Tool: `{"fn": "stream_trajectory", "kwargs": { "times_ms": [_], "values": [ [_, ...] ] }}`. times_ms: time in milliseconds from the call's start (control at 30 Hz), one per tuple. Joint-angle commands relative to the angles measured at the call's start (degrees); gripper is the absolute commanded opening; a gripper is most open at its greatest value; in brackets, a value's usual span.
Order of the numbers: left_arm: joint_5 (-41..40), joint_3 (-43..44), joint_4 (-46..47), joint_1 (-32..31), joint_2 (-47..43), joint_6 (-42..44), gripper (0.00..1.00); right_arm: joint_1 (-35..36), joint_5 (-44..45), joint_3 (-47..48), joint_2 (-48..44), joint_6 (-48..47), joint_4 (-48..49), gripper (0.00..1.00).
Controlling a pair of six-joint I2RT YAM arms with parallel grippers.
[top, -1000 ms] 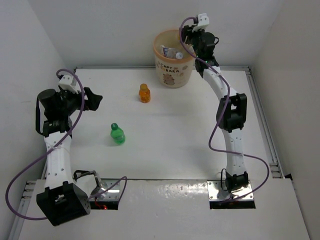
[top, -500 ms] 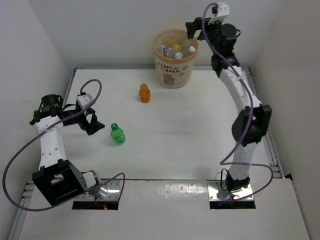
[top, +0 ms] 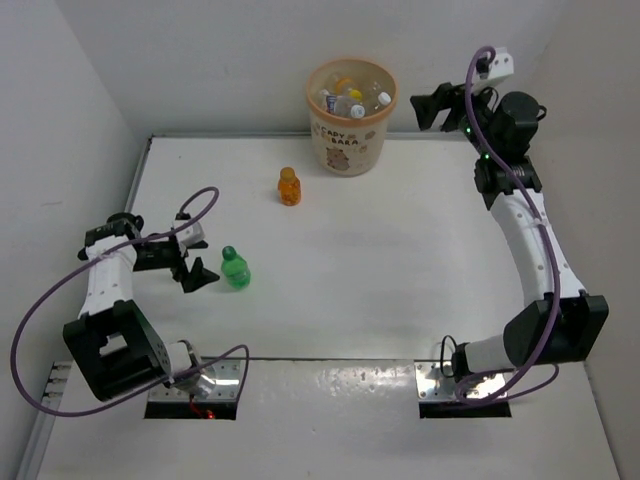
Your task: Put the plastic bottles in the bin
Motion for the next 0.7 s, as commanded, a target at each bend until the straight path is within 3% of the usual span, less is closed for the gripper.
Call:
{"fn": "stream_trajectory", "kwargs": {
  "times_ms": [0, 233, 433, 667],
  "values": [
    [5.07, -0.67, 9.79, -0.59, 1.07, -3.92, 1.0, -0.26, -3.47, -3.41, -2.72, 0.18, -3.3, 0.85],
    [7.79, 0.03, 11.73, -5.35, 5.9, -4.47, 1.0, 0.0, -3.73, -5.78, -3.78, -1.05, -5.32, 0.83],
    [8.85, 0.03, 16.65, -7.9, 7.48, -9.73, 0.96, -0.08, -3.73, -6.22, -3.34, -1.23, -5.76, 0.83],
    [9.91, 0.56, 18.32, -11.14, 10.04, -10.97, 0.79, -0.08, -3.82, -6.22, -2.98, -1.67, -6.29, 0.82]
  ]
}}
